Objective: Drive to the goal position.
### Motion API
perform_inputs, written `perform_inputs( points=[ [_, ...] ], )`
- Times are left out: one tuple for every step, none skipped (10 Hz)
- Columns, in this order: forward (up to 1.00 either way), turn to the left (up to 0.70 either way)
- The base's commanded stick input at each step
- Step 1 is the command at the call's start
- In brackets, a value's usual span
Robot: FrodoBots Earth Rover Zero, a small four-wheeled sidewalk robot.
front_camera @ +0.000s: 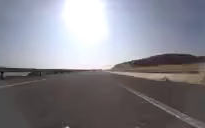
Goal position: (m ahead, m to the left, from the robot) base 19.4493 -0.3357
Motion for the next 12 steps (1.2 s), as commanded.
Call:
perform_inputs(
  points=[
    [1.0,0.0],
    [1.0,0.0],
    [1.0,0.0],
    [1.0,0.0],
    [1.0,0.0],
    [1.0,0.0],
    [1.0,0.0],
    [1.0,0.0],
    [1.0,0.0],
    [1.0,0.0],
    [1.0,0.0],
    [1.0,0.02]
  ],
)
